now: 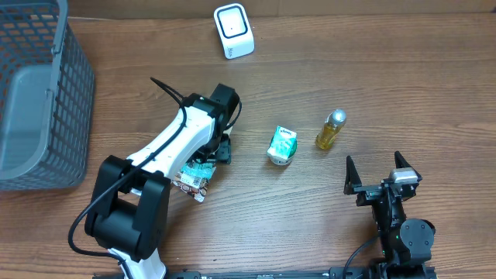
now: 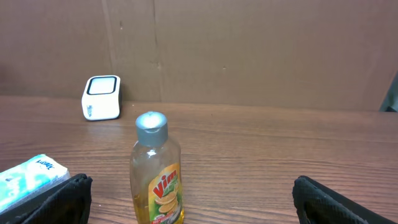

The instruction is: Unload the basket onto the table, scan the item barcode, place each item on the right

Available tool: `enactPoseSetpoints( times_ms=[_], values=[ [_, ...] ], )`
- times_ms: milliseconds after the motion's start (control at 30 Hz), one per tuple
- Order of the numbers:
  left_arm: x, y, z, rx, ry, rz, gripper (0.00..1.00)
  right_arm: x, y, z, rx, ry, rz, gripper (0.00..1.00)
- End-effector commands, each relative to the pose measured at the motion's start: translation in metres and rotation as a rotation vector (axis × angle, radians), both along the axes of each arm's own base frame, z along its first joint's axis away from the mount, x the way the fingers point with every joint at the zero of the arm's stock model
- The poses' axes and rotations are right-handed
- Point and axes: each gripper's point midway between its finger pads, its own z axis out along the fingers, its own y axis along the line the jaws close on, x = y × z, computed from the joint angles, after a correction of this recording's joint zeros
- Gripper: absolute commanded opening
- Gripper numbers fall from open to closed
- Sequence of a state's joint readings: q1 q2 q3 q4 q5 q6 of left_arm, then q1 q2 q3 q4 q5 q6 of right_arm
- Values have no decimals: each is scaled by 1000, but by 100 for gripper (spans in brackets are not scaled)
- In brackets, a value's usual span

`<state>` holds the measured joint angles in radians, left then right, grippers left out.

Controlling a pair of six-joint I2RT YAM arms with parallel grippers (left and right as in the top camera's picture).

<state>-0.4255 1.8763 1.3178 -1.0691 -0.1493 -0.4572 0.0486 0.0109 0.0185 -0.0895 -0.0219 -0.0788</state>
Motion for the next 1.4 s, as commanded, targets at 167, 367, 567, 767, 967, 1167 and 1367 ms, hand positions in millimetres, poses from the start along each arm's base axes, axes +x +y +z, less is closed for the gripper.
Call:
enactPoseSetpoints(
  times_ms=[167, 367, 567, 767, 967, 1167, 1367],
  values=[
    [10, 0, 49, -38, -77, -1, 75, 0, 2, -2, -1, -4, 6, 100],
    [-13, 10, 30, -2, 21, 2, 70, 0, 2, -2, -1, -4, 6, 100],
    [-26, 17, 9, 16, 55, 10, 55, 0, 2, -2, -1, -4, 6, 100],
    [-25, 22, 7, 39, 45, 8, 55, 0, 2, -2, -1, -4, 6, 100],
    [-22, 20, 6, 33, 31, 7, 54, 0, 2, -2, -1, -4, 6, 100],
    [-27, 23, 0, 41, 45, 6, 54, 0, 2, -2, -1, -4, 6, 100],
    [-27, 33, -8, 92, 23, 2, 54, 0, 2, -2, -1, -4, 6, 100]
  ],
)
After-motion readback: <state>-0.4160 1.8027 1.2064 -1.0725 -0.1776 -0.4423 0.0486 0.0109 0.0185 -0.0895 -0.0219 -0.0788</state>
